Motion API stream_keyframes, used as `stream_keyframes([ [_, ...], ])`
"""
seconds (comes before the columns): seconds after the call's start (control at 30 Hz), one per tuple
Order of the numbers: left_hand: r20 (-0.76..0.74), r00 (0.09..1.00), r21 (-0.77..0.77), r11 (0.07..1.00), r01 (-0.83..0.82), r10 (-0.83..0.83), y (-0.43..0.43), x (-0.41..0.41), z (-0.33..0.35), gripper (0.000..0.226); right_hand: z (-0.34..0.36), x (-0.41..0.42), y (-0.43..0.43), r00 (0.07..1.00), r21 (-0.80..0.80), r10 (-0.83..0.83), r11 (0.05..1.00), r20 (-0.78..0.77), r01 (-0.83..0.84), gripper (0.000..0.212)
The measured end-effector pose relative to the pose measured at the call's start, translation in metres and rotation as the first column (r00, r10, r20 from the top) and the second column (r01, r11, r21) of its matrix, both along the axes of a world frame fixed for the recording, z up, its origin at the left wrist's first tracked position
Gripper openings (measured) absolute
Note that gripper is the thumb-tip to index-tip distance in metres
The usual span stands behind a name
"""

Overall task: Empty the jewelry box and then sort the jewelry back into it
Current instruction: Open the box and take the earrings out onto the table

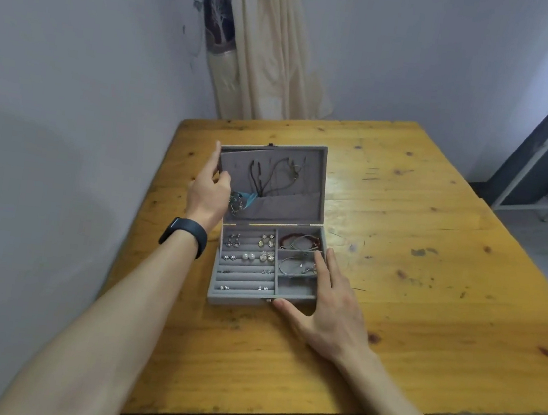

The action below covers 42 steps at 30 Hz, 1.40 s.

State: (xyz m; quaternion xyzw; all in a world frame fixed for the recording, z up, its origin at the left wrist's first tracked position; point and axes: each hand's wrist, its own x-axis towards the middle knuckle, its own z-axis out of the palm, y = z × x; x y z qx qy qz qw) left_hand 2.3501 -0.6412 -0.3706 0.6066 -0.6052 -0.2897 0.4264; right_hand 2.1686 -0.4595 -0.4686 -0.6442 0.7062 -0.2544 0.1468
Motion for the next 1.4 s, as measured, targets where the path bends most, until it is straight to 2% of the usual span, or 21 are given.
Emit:
stream_keyframes([
  [0.2, -0.099, 0.994, 0.085, 0.995, 0.058, -0.050, 0.026, 0.017, -0.028, 0.057, -0.004, -0.002, -0.002, 0.999, -0.024, 0.000, 1.000, 0.048, 0.001, 0.119],
  [0.4, -0.003, 0.992, 0.161, 0.979, 0.128, -0.130, 0.076, 0.036, -0.071, 0.054, -0.003, -0.002, -0.009, 0.999, -0.038, 0.012, 0.999, 0.030, -0.011, 0.122],
  [0.53, 0.152, 0.973, 0.116, 0.980, 0.160, -0.177, 0.093, 0.035, -0.082, 0.062, -0.001, -0.005, -0.019, 1.000, -0.013, 0.012, 1.000, 0.013, -0.012, 0.126],
  [0.67, 0.219, 0.962, 0.109, 0.984, 0.141, -0.162, 0.091, 0.031, -0.086, 0.064, 0.002, -0.005, -0.027, 1.000, 0.004, 0.010, 1.000, 0.000, -0.010, 0.129],
  [1.2, 0.338, 0.923, 0.106, 0.982, 0.156, -0.183, 0.069, 0.032, -0.088, 0.059, -0.002, -0.010, -0.050, 0.999, -0.003, 0.014, 1.000, 0.030, -0.014, 0.127],
  [1.3, 0.255, 0.952, 0.093, 0.984, 0.153, -0.172, 0.065, 0.037, -0.085, 0.057, 0.005, -0.007, -0.049, 0.999, -0.065, 0.007, 0.998, 0.051, -0.004, 0.119],
  [1.4, 0.227, 0.971, -0.002, 0.998, 0.070, -0.068, 0.054, 0.043, -0.073, 0.051, 0.024, 0.003, -0.059, 0.997, -0.274, -0.037, 0.960, 0.062, 0.052, 0.083],
])
